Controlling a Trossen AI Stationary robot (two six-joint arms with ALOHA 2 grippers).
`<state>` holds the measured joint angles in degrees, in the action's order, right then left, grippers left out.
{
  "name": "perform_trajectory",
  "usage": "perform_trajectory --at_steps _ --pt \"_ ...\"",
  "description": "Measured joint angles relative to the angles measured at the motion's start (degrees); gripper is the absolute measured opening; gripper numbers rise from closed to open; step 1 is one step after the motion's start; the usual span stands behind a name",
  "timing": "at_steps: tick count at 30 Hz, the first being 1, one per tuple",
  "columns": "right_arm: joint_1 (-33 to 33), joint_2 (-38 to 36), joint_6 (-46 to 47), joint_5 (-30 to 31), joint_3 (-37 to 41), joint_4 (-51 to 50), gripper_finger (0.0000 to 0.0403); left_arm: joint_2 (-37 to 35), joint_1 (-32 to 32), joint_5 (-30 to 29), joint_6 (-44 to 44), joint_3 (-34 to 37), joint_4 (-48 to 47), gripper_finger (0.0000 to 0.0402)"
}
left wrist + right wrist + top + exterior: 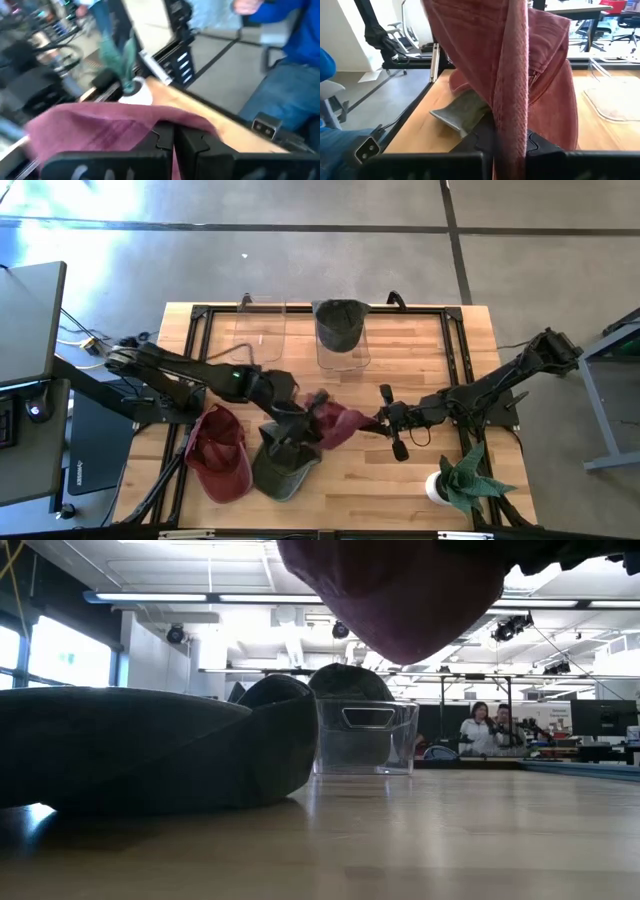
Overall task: Pick & Place hat
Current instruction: Put the top red cap into the left transparent bin
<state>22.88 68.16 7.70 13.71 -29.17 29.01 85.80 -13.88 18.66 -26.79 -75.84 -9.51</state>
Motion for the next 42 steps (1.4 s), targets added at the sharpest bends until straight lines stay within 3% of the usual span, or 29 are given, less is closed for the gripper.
perform_trajectory --at_steps 7,11,17,20,28,33,37,40,42 --pt "0.0 0.0 0.0 0.1 0.0 -0.1 0.0012 -5.4 -0.1 -21.0 -5.9 0.1 -16.1 0.0001" --pt "-0.1 0.0 0.0 0.1 0.0 0.3 0.0016 -5.3 0.3 -22.1 -8.3 1.2 -15.6 0.0" --pt "0.0 0.0 1.1 -0.4 0.0 -0.1 0.0013 1.2 0.3 -22.6 -12.0 3.2 -19.5 0.0" --pt "0.0 0.0 1.1 -0.7 0.0 -0.5 0.0013 1.5 0.0 -26.9 -10.6 3.0 -25.8 0.0" --pt "0.0 0.0 1.3 -0.7 0.0 -1.4 0.0014 -0.3 -3.8 -35.3 -9.0 0.5 -28.9 0.0" --pt "0.0 0.0 1.3 -0.7 0.0 -1.4 0.0013 -2.1 -5.2 -43.2 -8.9 -2.0 -25.0 0.0" --pt "0.0 0.0 1.4 -0.8 0.0 -1.1 0.0015 -2.0 -2.3 -42.1 -8.0 -2.1 -17.4 0.0" --pt "0.0 0.0 1.4 -1.3 0.0 -1.0 0.0013 0.2 1.0 -34.2 -6.8 -2.2 -10.5 0.0" --pt "0.0 0.0 1.4 -1.5 0.0 -1.0 0.0012 2.1 2.5 -25.3 -6.3 -2.0 -7.0 0.0"
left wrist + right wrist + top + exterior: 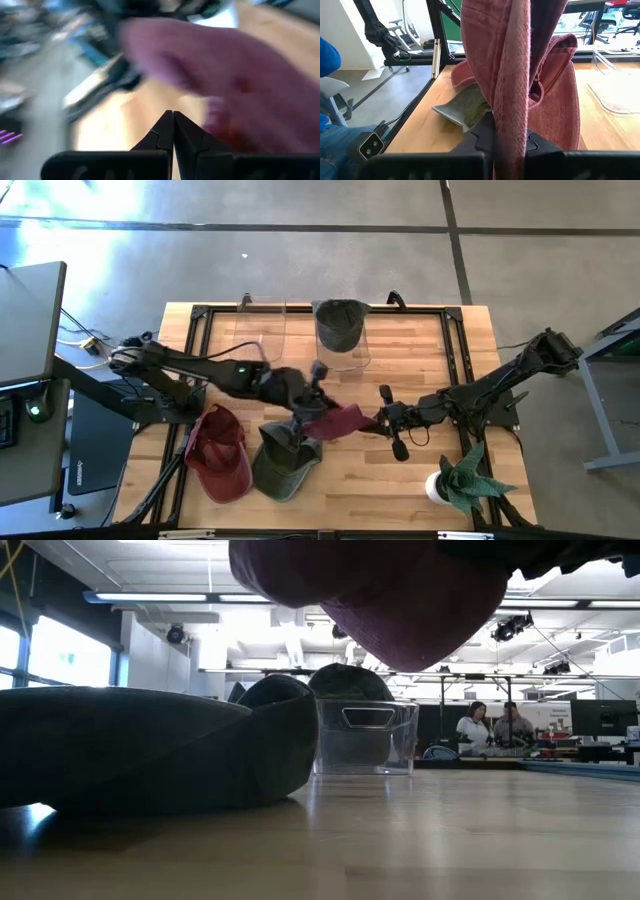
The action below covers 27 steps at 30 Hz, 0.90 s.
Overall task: Pick & Place hat
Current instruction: Put the top red cap into the left transparent bin
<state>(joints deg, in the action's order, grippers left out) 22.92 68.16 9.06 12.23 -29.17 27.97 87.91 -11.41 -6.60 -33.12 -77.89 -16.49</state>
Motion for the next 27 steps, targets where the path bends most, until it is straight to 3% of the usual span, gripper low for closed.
perform_trajectory --at_steps 5,9,13,19,22,27 --pt "0.0 0.0 0.0 -0.1 0.0 -0.6 0.0016 2.2 0.9 23.6 0.0 0.0 6.0 0.0" --pt "0.0 0.0 0.0 0.2 0.0 -1.5 0.0013 2.3 0.9 30.1 0.0 0.0 6.3 0.0" --pt "0.0 0.0 0.0 1.9 0.0 -2.2 0.0011 -2.0 0.5 26.4 1.7 0.1 1.1 0.0" --pt "0.0 0.0 0.0 2.6 0.0 -2.4 0.0012 -7.3 -1.0 12.4 -0.7 -0.1 -8.5 0.0025" --pt "0.0 0.0 0.1 2.6 0.0 -2.1 0.001 -9.4 -1.9 8.8 -0.1 -0.1 -12.9 0.0071" --pt "0.0 0.0 0.0 2.6 0.0 -1.7 0.0013 -10.7 -2.3 9.2 8.9 -0.2 -20.6 0.0185"
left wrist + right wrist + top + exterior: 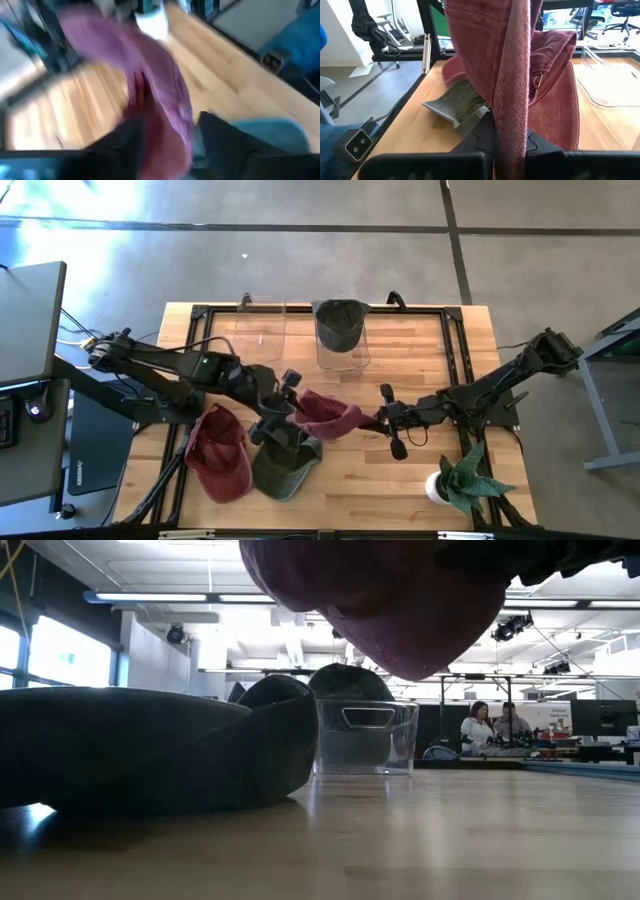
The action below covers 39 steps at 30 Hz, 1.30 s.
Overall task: Pick & Place hat
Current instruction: Put the top red cap into the left transparent bin
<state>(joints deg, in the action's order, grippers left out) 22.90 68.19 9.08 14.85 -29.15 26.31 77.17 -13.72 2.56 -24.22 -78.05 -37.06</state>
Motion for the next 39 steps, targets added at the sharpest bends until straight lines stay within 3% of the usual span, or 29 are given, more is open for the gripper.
perform_trajectory --at_steps 5,9,13,15,24,30,39 --pt "0.0 0.0 0.0 0.0 0.0 0.1 0.0011 2.0 0.2 -0.8 10.3 0.1 -4.3 0.0286" --pt "0.0 0.0 0.0 0.1 0.0 0.1 0.0011 6.7 0.2 -0.9 15.2 0.1 -2.8 0.0318" --pt "0.0 0.0 0.0 0.2 0.0 0.1 0.0014 10.0 -1.2 4.6 15.6 0.2 4.2 0.0321" --pt "0.0 0.0 0.0 0.3 0.0 0.0 0.0013 11.1 -2.7 3.9 15.5 0.1 6.8 0.0321" --pt "0.0 0.0 0.0 1.1 0.0 -0.4 0.0014 12.9 -5.6 -17.9 19.8 0.2 11.7 0.0321" --pt "0.0 0.0 0.0 1.6 0.0 -0.4 0.0013 13.2 -5.4 -24.3 18.6 0.2 11.5 0.03" --pt "0.0 0.0 0.0 1.6 0.0 -0.4 0.0015 13.2 -5.4 -23.6 23.4 0.2 11.2 0.0296"
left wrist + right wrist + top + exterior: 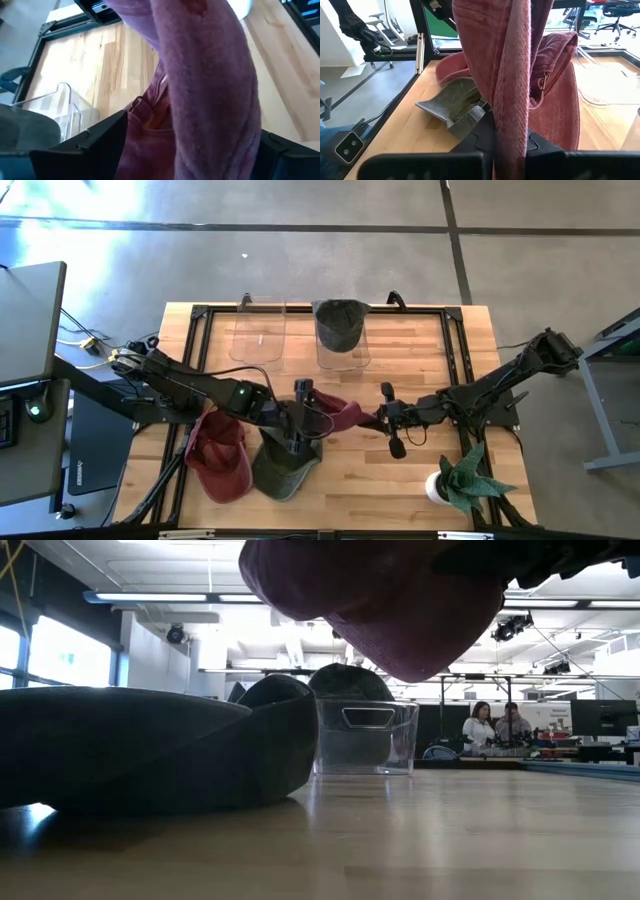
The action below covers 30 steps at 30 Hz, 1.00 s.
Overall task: Pick & Place hat
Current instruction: Put the top red cap into the left transparent bin
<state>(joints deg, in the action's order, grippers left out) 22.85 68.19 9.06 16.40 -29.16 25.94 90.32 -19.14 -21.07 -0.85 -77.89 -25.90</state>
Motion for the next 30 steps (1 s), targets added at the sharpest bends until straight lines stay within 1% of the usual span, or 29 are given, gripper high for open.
perform_trajectory --at_steps 7,9,10,12,13,15,18,19,20,22,24,26,30 --pt "0.0 0.0 0.0 0.0 0.0 0.0 0.0016 0.0 0.0 8.6 0.9 0.0 0.3 0.0294" --pt "0.0 0.0 0.0 0.0 0.0 0.1 0.0016 0.0 0.0 11.1 -0.9 0.0 0.0 0.0281" --pt "0.0 0.0 0.0 0.0 0.0 0.2 0.0016 0.0 0.0 11.9 -1.8 0.0 0.0 0.0267" --pt "0.0 0.0 0.0 0.0 0.0 0.3 0.0016 0.0 0.0 13.6 -3.3 0.0 0.0 0.0228" --pt "0.0 0.0 -0.1 0.0 0.0 0.3 0.0016 0.0 0.0 14.5 -4.0 0.0 0.0 0.0201" --pt "0.0 0.0 -0.2 0.0 0.0 0.3 0.0016 0.0 0.0 14.9 -5.4 0.0 0.0 0.014" --pt "0.0 0.0 -0.5 -0.1 0.0 0.3 0.0016 -0.1 0.0 15.1 -8.2 0.0 0.3 0.0039" --pt "0.0 0.0 -0.5 -0.1 0.0 0.2 0.0016 -0.2 0.0 15.8 -9.0 0.0 0.5 0.002" --pt "0.0 0.0 -0.5 -0.1 0.0 0.1 0.0017 -0.2 0.1 16.5 -9.3 0.0 0.9 0.0014" --pt "0.0 0.0 -0.5 -0.2 0.0 0.0 0.0022 -0.2 0.0 17.6 -9.5 -0.5 0.5 0.0018" --pt "0.0 0.0 -0.5 -0.2 0.0 -0.2 0.0038 -0.2 0.0 17.5 -9.6 -2.3 -2.4 0.0013" --pt "0.0 0.0 0.0 -0.3 0.0 -0.7 0.0065 -0.2 0.1 16.6 -9.8 -5.0 -6.2 0.0004" --pt "-0.1 0.0 1.4 0.5 0.0 -3.4 0.0139 -0.2 1.1 11.2 -9.9 -11.8 -17.2 0.0005"
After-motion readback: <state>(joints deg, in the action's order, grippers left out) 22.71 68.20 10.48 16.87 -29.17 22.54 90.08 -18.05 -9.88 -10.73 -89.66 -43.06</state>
